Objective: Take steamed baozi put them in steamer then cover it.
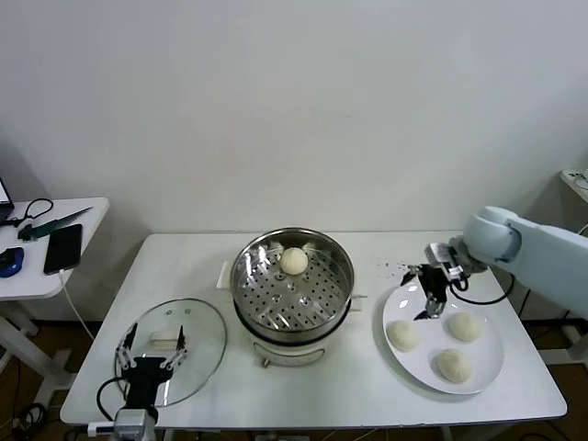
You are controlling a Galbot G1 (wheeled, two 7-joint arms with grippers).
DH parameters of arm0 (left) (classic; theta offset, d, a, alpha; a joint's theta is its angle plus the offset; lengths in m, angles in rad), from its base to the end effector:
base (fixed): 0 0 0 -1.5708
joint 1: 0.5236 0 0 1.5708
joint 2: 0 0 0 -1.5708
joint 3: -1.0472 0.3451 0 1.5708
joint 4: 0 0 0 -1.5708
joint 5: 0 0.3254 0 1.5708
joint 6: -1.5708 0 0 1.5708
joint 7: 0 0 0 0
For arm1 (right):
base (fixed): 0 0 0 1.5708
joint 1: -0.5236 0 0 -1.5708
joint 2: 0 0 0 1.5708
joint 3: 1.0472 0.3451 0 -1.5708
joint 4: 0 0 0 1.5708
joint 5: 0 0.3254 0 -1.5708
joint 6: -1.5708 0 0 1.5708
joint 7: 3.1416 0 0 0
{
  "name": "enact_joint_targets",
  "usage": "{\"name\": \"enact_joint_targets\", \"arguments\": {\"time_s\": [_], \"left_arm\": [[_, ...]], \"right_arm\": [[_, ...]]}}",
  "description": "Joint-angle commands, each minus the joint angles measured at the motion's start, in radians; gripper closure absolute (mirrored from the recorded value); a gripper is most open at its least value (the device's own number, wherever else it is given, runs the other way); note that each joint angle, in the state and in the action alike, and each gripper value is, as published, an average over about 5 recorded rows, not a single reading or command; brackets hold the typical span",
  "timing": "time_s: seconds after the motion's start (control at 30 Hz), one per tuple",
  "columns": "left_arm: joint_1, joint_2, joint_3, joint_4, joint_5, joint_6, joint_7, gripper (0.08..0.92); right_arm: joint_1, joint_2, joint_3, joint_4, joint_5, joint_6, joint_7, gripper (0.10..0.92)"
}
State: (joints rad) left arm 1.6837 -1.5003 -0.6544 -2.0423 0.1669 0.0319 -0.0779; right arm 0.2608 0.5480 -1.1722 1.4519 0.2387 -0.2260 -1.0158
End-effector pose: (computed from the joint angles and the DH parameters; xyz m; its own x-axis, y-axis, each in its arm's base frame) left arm 0.1157 0.0516 -0.3270 -0.9728 -0.1670 0.1606 -0.1114 0.9449 0.3079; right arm 0.4468 -0.1605 -0.1619 -0.0883 -0.2345 0.9681 -0.9896 -0.0902 -0.1121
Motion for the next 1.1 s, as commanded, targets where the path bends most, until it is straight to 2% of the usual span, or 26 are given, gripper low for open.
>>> {"name": "enact_joint_targets", "arguments": {"time_s": [0.03,0.9,1.1], "left_arm": [[0.001,0.0,-0.002,0.004,-0.001,0.0,0.001,0.177],[0.003,-0.002,-0.018,0.032,-0.01,-0.007,0.003,0.177],[0.006,-0.002,-0.021,0.032,-0.01,-0.008,0.003,0.177]], "right_arm": [[-0.145,-0.022,0.059,-0.006,-0.039,-0.056,0.013,0.203],[-0.248,0.109,0.149,-0.142,-0.081,-0.033,0.031,0.203],[-0.242,0.113,0.148,-0.14,-0.072,-0.032,0.02,0.271]]}}
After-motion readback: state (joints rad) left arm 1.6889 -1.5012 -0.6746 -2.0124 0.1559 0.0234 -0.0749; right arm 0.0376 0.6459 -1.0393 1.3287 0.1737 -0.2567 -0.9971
